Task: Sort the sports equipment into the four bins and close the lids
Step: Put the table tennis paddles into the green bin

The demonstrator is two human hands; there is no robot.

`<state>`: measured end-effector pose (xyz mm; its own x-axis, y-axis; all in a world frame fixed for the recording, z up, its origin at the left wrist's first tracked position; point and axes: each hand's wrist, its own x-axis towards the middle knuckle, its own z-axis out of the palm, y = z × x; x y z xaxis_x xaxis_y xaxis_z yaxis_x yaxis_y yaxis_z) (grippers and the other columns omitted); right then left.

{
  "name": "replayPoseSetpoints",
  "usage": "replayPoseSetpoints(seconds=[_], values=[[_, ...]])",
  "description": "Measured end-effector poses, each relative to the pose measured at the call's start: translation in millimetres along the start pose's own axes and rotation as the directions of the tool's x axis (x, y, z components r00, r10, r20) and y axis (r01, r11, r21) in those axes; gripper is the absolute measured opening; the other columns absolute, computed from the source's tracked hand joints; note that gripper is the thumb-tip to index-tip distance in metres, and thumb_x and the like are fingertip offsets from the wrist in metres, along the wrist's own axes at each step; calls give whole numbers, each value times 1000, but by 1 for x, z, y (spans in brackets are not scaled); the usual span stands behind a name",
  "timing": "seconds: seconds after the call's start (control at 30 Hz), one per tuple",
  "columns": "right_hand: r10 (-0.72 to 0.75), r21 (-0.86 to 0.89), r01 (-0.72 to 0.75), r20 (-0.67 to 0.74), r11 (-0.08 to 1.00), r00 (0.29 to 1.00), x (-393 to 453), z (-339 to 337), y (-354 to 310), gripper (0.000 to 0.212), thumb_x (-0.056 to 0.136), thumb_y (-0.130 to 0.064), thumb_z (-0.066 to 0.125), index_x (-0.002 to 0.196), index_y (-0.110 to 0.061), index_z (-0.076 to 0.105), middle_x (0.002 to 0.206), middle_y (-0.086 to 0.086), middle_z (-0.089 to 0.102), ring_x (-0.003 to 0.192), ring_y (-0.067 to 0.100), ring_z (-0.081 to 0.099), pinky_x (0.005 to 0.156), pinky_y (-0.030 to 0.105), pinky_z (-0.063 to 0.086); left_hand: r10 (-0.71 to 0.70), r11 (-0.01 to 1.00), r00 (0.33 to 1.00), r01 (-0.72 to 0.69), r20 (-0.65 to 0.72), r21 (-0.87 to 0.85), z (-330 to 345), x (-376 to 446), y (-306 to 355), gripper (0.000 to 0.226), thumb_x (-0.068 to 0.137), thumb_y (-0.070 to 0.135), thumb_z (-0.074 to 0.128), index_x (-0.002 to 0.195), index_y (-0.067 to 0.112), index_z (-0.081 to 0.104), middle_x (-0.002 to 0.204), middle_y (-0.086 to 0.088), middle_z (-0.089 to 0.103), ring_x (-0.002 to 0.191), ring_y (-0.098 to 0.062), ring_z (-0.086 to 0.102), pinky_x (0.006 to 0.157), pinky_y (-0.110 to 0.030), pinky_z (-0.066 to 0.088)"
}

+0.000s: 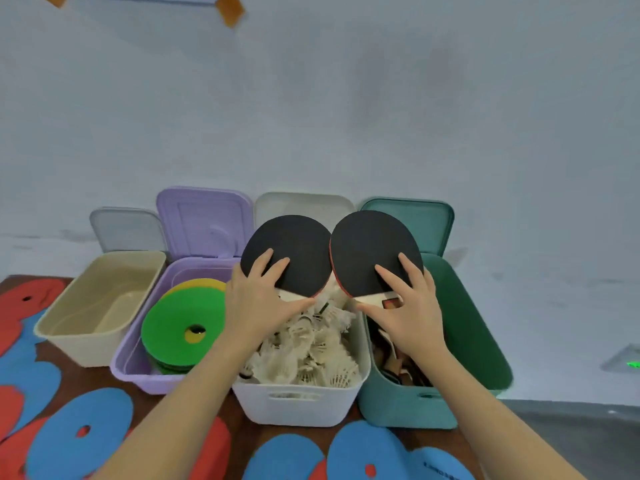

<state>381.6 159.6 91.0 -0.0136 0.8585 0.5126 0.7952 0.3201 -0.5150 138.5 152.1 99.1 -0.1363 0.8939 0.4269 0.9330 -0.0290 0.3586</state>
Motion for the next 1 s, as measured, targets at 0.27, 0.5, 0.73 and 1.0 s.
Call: replayPoseSetpoints(seconds=[0.27, 0.5, 0.73, 1.0], values=[[193, -132, -169, 197, 977, 961, 11, -24, 113, 72, 62, -61, 73, 127, -35, 55, 149, 0, 34, 133, 38, 26, 107, 49, 32, -125, 992, 990, 122, 72, 45, 34, 3, 76, 101, 47, 91, 32, 132, 38, 46, 147, 8, 35, 131, -31, 31, 107, -47, 31], [240, -373, -56, 468, 926, 851, 1, -1, 133, 76, 74, -82, 29, 140, -45, 32, 158, -3, 8, 142, 32, 6, 113, 47, 7, -101, 994, 986, 95, 134, 51, 49, 11, 111, 88, 58, 81, 56, 134, 40, 41, 149, 13, 28, 129, -30, 32, 104, -44, 35], [54, -69, -40, 217, 997, 975, 15, -27, 134, 61, 89, -58, 14, 145, -37, 26, 151, -9, 29, 137, 8, 25, 104, 31, 12, 25, 1000, 954, -21, 298, -18, 73, 9, 156, 89, 58, 77, 61, 137, 41, 37, 150, 14, 25, 129, -28, 28, 108, -44, 28], [110, -164, -68, 263, 984, 958, 13, -36, 146, 47, 98, -46, 30, 142, -32, 34, 153, -3, 27, 136, 8, 27, 100, 29, 8, -21, 995, 914, 58, 406, -79, 116, 2, 190, 88, 61, 77, 59, 137, 38, 38, 150, 11, 26, 132, -31, 27, 109, -44, 27]])
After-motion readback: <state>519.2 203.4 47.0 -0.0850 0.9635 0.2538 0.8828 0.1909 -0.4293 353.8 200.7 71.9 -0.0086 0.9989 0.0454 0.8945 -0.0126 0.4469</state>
